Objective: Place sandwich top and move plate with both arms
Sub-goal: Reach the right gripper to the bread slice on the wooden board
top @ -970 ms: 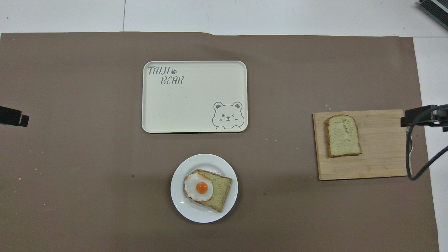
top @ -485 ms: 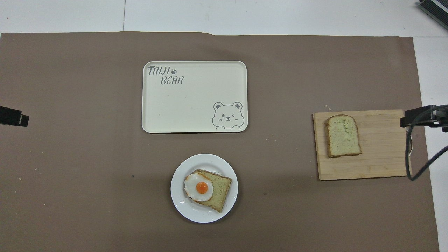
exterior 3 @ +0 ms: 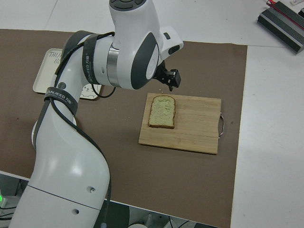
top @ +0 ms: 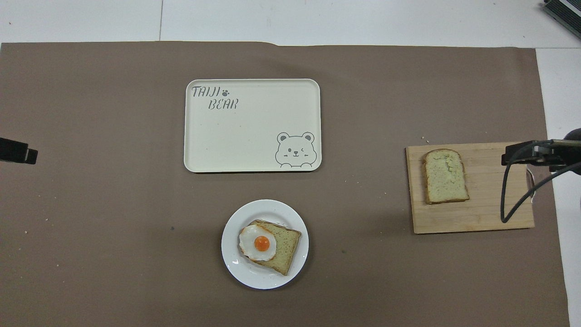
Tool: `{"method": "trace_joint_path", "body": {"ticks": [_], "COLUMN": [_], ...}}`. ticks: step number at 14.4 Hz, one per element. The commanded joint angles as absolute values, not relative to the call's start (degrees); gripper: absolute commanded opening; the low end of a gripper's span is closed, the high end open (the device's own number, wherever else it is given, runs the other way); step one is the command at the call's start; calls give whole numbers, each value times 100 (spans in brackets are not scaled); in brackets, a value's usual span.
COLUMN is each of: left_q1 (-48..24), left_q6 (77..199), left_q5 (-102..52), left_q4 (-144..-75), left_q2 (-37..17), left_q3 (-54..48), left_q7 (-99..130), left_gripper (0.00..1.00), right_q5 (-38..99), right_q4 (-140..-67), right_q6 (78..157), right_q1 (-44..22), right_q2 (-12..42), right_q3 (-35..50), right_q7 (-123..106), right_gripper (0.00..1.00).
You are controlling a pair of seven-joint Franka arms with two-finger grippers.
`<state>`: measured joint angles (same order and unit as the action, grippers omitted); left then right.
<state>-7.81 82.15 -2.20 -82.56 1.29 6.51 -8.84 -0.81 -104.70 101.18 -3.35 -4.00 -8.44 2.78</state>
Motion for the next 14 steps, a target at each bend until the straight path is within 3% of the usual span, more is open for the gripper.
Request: {"method": "trace_joint_path", "body": {"ticks": [1, 10, 14], "left_q1": [-694, -694, -694], "left_q6": [8077, 8077, 8077], "left_q5": [-167, -167, -167], "left_q4": [-8130, -8130, -8130], "left_q2": [88, 88, 88], "left_q3": [589, 589, 589], "left_q7": [-861, -861, -861], "left_gripper": [100, 100, 100], "right_q5": [35, 737, 1071], "right_q4": [-11073, -11881, -12023], "right_q6": [10808, 12856, 13183], "right_q1": [-211, 53, 149], "right_q2": [-361, 817, 1115], "right_q3": [-817, -817, -817], "right_q7": [-70, -965, -1273], "right_gripper": [100, 100, 100]}}
